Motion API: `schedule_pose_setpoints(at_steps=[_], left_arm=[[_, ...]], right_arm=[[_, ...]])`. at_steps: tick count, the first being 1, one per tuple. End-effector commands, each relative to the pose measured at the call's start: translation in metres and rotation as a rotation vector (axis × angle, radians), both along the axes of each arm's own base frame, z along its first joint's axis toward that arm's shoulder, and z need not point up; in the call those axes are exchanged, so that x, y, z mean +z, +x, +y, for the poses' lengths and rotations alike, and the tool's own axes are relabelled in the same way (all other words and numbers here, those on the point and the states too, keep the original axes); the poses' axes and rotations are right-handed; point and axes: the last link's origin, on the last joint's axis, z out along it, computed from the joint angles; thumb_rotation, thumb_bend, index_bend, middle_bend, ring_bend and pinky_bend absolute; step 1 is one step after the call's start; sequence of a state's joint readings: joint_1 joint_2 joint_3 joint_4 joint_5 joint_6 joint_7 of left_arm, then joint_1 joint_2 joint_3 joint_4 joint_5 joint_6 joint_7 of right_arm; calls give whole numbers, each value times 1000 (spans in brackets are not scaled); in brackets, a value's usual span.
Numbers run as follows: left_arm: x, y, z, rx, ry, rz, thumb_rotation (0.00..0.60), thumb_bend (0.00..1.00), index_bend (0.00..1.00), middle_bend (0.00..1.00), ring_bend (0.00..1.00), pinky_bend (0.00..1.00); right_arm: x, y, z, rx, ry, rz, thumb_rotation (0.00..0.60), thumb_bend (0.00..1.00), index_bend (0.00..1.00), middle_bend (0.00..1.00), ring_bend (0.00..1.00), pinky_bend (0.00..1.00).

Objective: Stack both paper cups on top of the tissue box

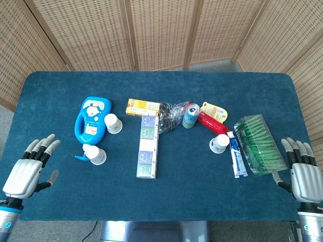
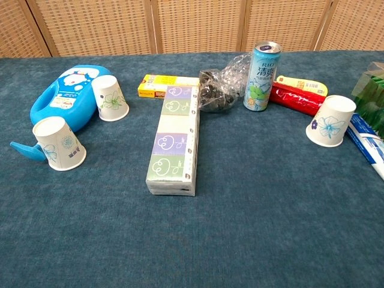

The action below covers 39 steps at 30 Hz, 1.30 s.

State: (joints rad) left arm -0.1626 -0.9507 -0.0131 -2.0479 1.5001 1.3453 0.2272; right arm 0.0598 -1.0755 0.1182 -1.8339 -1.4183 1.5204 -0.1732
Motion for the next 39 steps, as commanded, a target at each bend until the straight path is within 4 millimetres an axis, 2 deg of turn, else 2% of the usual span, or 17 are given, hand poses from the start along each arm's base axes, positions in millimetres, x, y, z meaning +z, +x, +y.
schedule_pose_setpoints(at_steps=[1, 12, 22, 29, 32, 39], left_arm=[[-8, -2, 5, 16, -44, 33, 600, 480, 0, 5, 0, 7], [-42, -1, 36, 25, -152, 101, 600, 480, 0, 2, 0, 29], [-87, -1, 62, 30, -249, 118, 600, 480, 5, 10, 0, 72], [-110, 5, 73, 18, -282, 107, 600, 480, 25, 23, 0, 95], [-119, 6, 76, 10, -290, 110, 600, 480, 49, 36, 7, 151], [-139, 4, 88, 12, -295, 110, 600, 481, 146, 94, 95, 375]], right_arm=[[1, -1, 1, -6, -3, -1, 600, 350, 0, 0, 0, 52], [7, -6, 5, -25, -22, -6, 600, 351, 0, 0, 0, 52], [8, -7, 4, -38, -24, -3, 600, 351, 0, 0, 0, 52], [12, -10, 7, -53, -40, -2, 600, 350, 0, 0, 0, 51], [14, -12, 8, -60, -47, -2, 600, 351, 0, 0, 0, 51], [19, -16, 12, -74, -62, -8, 600, 351, 0, 0, 0, 52]])
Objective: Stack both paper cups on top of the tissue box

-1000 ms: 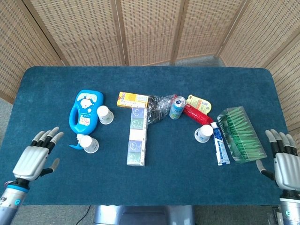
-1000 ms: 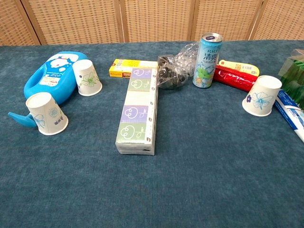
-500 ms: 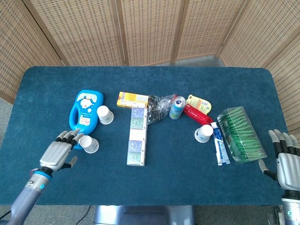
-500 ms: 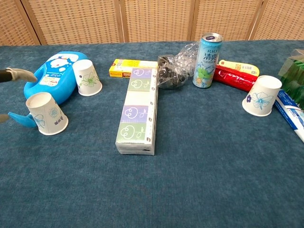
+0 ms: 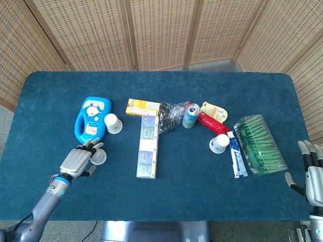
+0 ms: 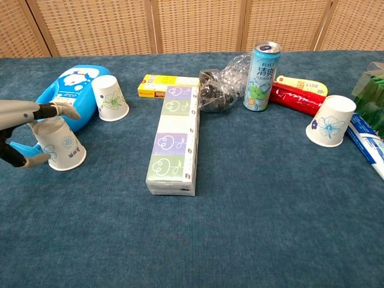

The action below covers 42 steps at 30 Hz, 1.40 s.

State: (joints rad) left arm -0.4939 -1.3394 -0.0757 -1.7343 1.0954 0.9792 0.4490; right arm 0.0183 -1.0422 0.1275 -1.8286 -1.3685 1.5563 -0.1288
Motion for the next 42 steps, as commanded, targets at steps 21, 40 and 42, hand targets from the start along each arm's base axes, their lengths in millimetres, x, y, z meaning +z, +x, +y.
schedule_pose_setpoints(at_steps=[21, 40, 42], left_arm=[[-17, 7, 16, -19, 36, -79, 600, 482, 389, 335, 373, 642], [36, 42, 59, -65, 152, -255, 600, 482, 377, 324, 368, 637], [41, 45, 65, -73, 165, -270, 600, 482, 377, 323, 367, 635]], right_arm=[[3, -2, 6, -6, -12, -12, 600, 349, 0, 0, 0, 52], [2, -2, 4, -8, -5, -17, 600, 349, 0, 0, 0, 52], [2, -1, 4, -8, -6, -16, 600, 349, 0, 0, 0, 52]])
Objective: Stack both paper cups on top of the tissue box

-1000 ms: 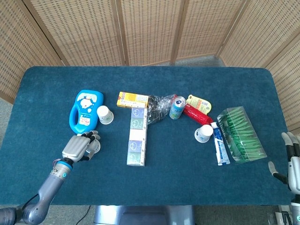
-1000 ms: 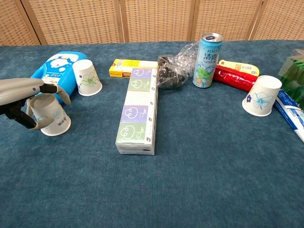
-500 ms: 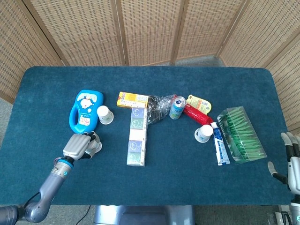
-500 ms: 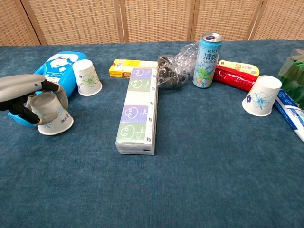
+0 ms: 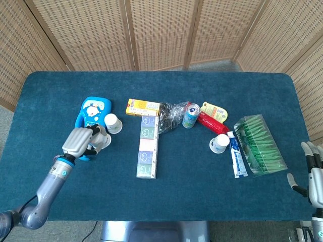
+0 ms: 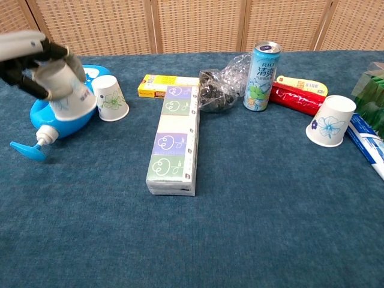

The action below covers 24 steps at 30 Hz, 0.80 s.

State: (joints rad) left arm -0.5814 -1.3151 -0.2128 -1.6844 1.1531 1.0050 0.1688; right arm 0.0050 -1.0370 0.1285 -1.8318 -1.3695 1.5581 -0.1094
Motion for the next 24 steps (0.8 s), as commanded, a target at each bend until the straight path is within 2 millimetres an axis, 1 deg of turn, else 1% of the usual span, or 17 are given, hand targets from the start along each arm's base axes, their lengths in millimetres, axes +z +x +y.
schedule_pose_setpoints(at_steps=[1, 4, 10, 17, 24], left_arm=[[9, 7, 11, -15, 22, -22, 600, 481, 376, 323, 366, 634], [13, 10, 22, -12, 27, -36, 600, 482, 378, 321, 365, 632], [14, 14, 41, -5, 50, -42, 600, 481, 376, 318, 359, 626], [10, 9, 56, 23, 48, -38, 600, 482, 375, 316, 348, 615], [3, 10, 68, 40, 47, -51, 600, 482, 373, 316, 346, 611]], right_arm=[[1, 0, 0, -1, -2, 2, 600, 349, 0, 0, 0, 52], [1, 1, 0, -2, -2, 4, 600, 349, 0, 0, 0, 52], [0, 1, -1, -7, -1, 5, 600, 350, 0, 0, 0, 52], [1, 1, -1, -14, -3, 7, 600, 349, 0, 0, 0, 51], [-1, 0, -2, -23, 8, 0, 600, 349, 0, 0, 0, 53]])
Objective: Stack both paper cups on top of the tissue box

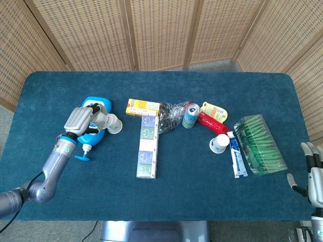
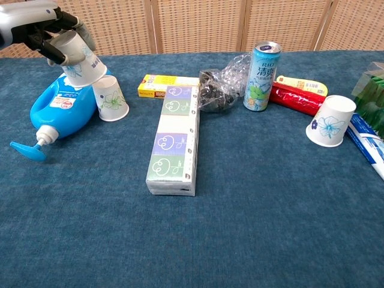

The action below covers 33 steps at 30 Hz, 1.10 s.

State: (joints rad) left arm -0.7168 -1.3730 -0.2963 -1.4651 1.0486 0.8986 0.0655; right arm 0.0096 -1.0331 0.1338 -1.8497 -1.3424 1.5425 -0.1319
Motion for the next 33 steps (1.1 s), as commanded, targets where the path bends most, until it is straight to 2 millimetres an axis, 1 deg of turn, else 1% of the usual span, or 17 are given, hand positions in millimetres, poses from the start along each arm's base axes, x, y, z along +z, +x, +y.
schedule_pose_setpoints(at_steps=[1, 9, 18, 23, 26, 28, 30, 31, 33], left_arm=[[-3, 1, 4, 5, -2, -5, 600, 482, 371, 316, 345, 609], [-13, 1, 12, 7, -16, 21, 600, 482, 368, 311, 329, 597], [-25, 4, 20, 3, -24, 39, 600, 481, 352, 287, 285, 561], [-33, 4, 21, 13, -63, 48, 600, 481, 290, 217, 177, 461], [-39, 1, 20, 20, -90, 58, 600, 481, 266, 180, 142, 429], [-41, -2, 19, 30, -121, 79, 600, 481, 235, 144, 104, 377], [-43, -6, 16, 40, -161, 111, 600, 481, 179, 75, 30, 283], [-45, -8, 14, 41, -181, 134, 600, 481, 158, 52, 9, 258], [-47, -10, 12, 45, -199, 161, 600, 482, 140, 35, 0, 235]], right_arm=[[0, 0, 0, 1, -1, -3, 600, 349, 0, 0, 0, 53], [5, 0, 4, -8, -16, -2, 600, 352, 0, 0, 0, 55], [8, 1, 6, -5, -20, -11, 600, 351, 0, 0, 0, 62], [8, 2, 6, -2, -21, -15, 600, 350, 0, 0, 0, 64], [9, 2, 7, -2, -22, -15, 600, 351, 0, 0, 0, 65], [9, 2, 7, -3, -23, -16, 600, 351, 0, 0, 0, 65], [9, 2, 7, -5, -23, -17, 600, 351, 0, 0, 0, 65], [8, 2, 7, -4, -22, -18, 600, 351, 0, 0, 0, 65], [8, 2, 6, -3, -19, -21, 600, 351, 0, 0, 0, 66]])
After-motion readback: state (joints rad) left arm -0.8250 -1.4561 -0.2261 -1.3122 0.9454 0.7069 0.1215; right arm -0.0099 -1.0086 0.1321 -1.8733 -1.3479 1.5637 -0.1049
